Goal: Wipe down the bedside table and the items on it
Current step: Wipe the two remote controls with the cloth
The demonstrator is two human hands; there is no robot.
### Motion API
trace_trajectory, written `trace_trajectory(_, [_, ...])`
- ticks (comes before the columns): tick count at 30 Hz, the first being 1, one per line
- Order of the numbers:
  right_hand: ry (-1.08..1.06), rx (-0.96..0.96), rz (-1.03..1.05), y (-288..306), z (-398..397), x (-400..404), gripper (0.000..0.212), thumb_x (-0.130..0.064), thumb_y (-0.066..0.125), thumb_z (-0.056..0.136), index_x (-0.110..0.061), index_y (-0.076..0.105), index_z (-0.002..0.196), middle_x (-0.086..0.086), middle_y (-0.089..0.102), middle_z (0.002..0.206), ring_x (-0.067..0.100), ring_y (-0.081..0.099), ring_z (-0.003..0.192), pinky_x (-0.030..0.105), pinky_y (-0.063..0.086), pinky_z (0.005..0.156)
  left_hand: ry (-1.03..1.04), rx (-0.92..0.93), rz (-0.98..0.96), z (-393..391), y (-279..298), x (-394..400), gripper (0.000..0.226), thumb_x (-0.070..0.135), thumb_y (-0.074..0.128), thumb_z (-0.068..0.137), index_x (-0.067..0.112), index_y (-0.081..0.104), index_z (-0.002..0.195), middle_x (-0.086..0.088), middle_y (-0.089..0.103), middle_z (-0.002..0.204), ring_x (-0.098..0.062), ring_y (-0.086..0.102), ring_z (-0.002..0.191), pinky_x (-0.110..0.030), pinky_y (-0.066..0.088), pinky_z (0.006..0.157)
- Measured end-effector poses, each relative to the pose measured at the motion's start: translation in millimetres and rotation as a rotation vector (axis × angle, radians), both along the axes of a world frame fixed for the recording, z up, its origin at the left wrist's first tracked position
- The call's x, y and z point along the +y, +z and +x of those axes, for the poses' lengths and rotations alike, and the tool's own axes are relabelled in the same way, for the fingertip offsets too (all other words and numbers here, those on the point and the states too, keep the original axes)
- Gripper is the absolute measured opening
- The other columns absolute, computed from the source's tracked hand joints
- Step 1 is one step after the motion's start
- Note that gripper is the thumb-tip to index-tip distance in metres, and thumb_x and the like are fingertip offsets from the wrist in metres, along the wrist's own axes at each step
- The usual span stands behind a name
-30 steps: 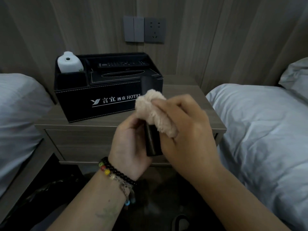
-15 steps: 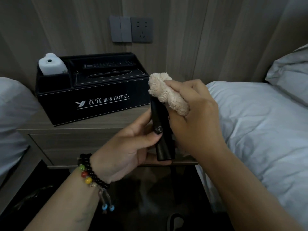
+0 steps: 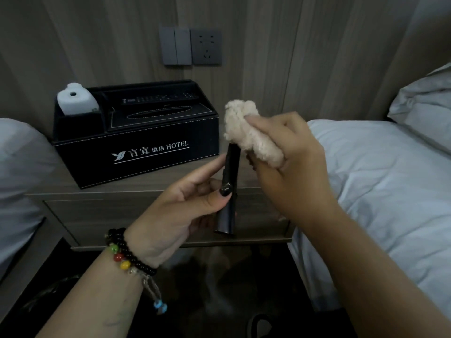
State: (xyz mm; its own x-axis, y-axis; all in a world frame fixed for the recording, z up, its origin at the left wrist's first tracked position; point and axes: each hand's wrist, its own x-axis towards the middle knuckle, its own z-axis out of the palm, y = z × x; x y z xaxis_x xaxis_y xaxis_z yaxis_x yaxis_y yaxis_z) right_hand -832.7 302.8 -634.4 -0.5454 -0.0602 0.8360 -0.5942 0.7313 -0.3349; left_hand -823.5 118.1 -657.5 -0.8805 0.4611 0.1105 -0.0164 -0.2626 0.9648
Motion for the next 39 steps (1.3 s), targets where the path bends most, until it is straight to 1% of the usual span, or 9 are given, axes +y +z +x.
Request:
trace_trajectory(3, [0.140, -0.060, 0.069, -15, 16, -7, 0.042, -0.005, 0.064, 0.080, -0.010, 0.064, 0.121, 0.004, 0.058, 0.103, 0.017, 0.058, 0.093, 0.042, 0.050, 0.072, 0.053, 0.015, -0.032, -4, 0, -4, 0.063, 0.026, 0.085, 0.060, 0.026, 0.065, 0.120, -0.001, 0.068, 0.112, -0.018, 0.064, 0.103, -0.036, 0.052, 0.091])
trace_trajectory(6, [0.171, -0.064, 0.105, -13, 17, -9, 0.042, -0.007, 0.063, 0.080, -0.010, 0.064, 0.121, 0.005, 0.058, 0.104, 0.020, 0.059, 0.094, 0.046, 0.050, 0.071, 0.033, 0.068, -0.071, -2, 5, -12, 0.078, 0.038, 0.091, 0.048, 0.027, 0.065, 0.121, 0.002, 0.068, 0.118, -0.011, 0.064, 0.108, -0.020, 0.053, 0.083])
trace_trajectory(13, [0.029, -0.029, -0.068, -6, -3, -2, 0.040, -0.002, 0.069, 0.082, -0.009, 0.063, 0.121, 0.001, 0.055, 0.102, 0.008, 0.055, 0.092, 0.008, 0.041, 0.082, -0.023, 0.061, -0.158, 4, 2, -4, 0.061, 0.016, 0.075, 0.068, 0.036, 0.061, 0.123, -0.008, 0.061, 0.104, -0.018, 0.062, 0.095, -0.024, 0.052, 0.086])
trace_trajectory(17, [0.135, -0.088, -0.042, -21, 18, -12, 0.041, 0.003, 0.069, 0.080, -0.008, 0.064, 0.119, 0.002, 0.055, 0.102, 0.000, 0.054, 0.094, 0.007, 0.039, 0.082, 0.024, 0.030, -0.131, 3, 0, -5, 0.058, 0.013, 0.078, 0.065, 0.028, 0.065, 0.119, -0.020, 0.064, 0.115, -0.013, 0.064, 0.100, -0.020, 0.053, 0.082])
trace_trajectory(21, [0.094, -0.063, -0.145, -4, 3, -9, 0.038, -0.006, 0.067, 0.081, -0.014, 0.065, 0.118, 0.000, 0.056, 0.101, -0.007, 0.052, 0.092, 0.004, 0.037, 0.081, -0.128, 0.024, -0.064, 4, 3, -11, 0.068, 0.025, 0.087, 0.058, 0.037, 0.064, 0.121, -0.006, 0.062, 0.112, -0.014, 0.064, 0.099, -0.031, 0.055, 0.087])
trace_trajectory(26, [0.035, -0.075, -0.287, -1, -2, -4, 0.034, -0.011, 0.063, 0.083, -0.015, 0.065, 0.117, 0.005, 0.060, 0.107, -0.011, 0.051, 0.096, 0.001, 0.034, 0.083, -0.223, -0.025, -0.041, 6, 6, -8, 0.057, 0.023, 0.081, 0.067, 0.035, 0.065, 0.121, -0.004, 0.068, 0.104, -0.028, 0.070, 0.088, -0.031, 0.056, 0.072])
trace_trajectory(33, [0.189, -0.053, -0.016, -17, 25, -15, 0.039, -0.002, 0.067, 0.081, -0.007, 0.065, 0.119, 0.007, 0.055, 0.106, 0.010, 0.056, 0.097, 0.021, 0.047, 0.083, 0.007, -0.141, 0.093, 3, 4, -1, 0.040, 0.004, 0.057, 0.074, 0.016, 0.071, 0.109, -0.012, 0.071, 0.108, -0.022, 0.070, 0.094, -0.034, 0.056, 0.084])
trace_trajectory(36, [0.149, 0.008, 0.114, -6, 13, -8, 0.039, -0.007, 0.065, 0.081, -0.010, 0.065, 0.120, 0.009, 0.056, 0.107, 0.020, 0.058, 0.094, 0.041, 0.050, 0.076, -0.016, -0.138, 0.113, 4, 11, -7, 0.041, 0.006, 0.060, 0.080, 0.016, 0.066, 0.119, -0.016, 0.072, 0.101, -0.025, 0.072, 0.079, -0.033, 0.059, 0.070])
trace_trajectory(39, [0.007, 0.096, 0.123, 7, -6, 7, 0.039, -0.007, 0.067, 0.081, -0.010, 0.065, 0.120, 0.011, 0.057, 0.106, 0.014, 0.055, 0.096, 0.030, 0.049, 0.079, -0.107, -0.158, 0.140, 8, 14, -11, 0.042, 0.016, 0.055, 0.076, 0.019, 0.067, 0.116, -0.020, 0.071, 0.099, -0.026, 0.071, 0.076, -0.030, 0.057, 0.061])
